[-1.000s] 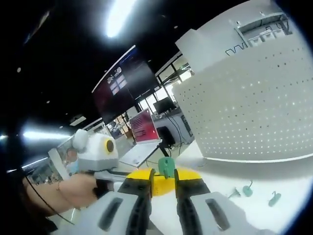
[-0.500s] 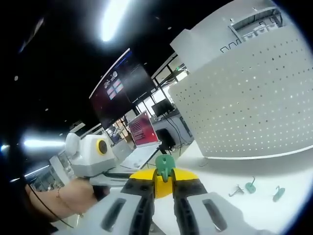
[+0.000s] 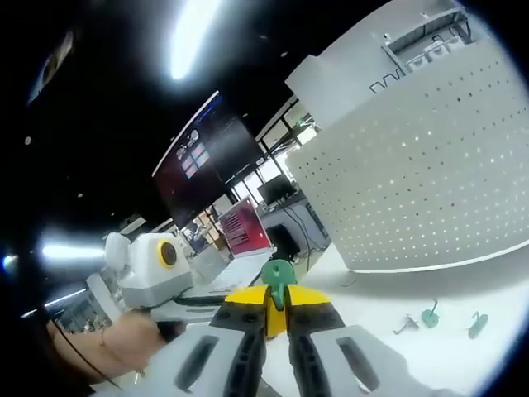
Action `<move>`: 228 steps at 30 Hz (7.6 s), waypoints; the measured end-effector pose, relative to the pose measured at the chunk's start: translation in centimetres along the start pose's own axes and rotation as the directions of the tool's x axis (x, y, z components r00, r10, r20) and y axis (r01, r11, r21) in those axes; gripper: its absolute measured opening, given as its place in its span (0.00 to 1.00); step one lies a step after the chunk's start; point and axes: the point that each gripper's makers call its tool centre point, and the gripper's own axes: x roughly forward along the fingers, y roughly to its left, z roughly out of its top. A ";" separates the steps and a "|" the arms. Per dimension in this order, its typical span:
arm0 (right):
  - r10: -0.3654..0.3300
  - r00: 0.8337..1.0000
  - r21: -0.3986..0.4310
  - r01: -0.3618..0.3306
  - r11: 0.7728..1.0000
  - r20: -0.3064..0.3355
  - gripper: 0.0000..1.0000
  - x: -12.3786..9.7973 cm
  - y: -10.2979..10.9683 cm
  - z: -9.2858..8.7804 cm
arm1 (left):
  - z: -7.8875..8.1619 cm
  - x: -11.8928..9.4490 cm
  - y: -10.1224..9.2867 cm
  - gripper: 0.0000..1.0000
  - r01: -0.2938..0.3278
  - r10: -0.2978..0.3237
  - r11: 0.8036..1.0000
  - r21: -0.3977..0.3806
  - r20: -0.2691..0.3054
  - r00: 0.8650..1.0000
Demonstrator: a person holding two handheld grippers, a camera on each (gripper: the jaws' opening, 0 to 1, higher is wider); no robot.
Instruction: Insert the hook assembly into the mounting plate slot until the hook locks in place.
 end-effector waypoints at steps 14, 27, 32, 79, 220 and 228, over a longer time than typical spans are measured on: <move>-0.015 1.000 -0.031 0.014 0.999 -0.023 0.01 0.2 -0.5 -0.5 | -0.6 0.0 0.4 0.02 -0.022 0.023 0.999 0.030 -0.031 0.999; -0.012 0.997 -0.080 0.006 0.997 -0.075 0.00 0.1 -0.9 -1.3 | -1.7 0.2 0.4 0.04 0.004 -0.004 1.000 -0.012 -0.058 0.998; -0.027 0.998 -0.097 0.021 0.995 -0.060 0.00 0.1 -1.1 -1.0 | -1.4 0.2 0.6 0.17 0.003 -0.002 0.999 0.033 -0.029 1.000; -0.114 0.993 -0.281 0.115 0.953 0.018 0.00 -0.2 -3.3 1.4 | -1.4 0.0 -2.8 0.99 0.127 -0.127 0.991 0.048 -0.009 0.992; -0.484 0.722 -0.109 0.604 0.790 0.494 0.17 -1.8 -17.6 20.6 | -3.3 -0.8 3.9 0.91 -0.032 0.035 0.999 0.028 -0.110 0.993; -0.449 0.833 -0.183 0.521 0.834 0.323 0.19 -3.8 -16.0 16.6 | -4.7 -1.4 4.2 0.91 -0.055 0.054 0.998 -0.004 -0.155 0.986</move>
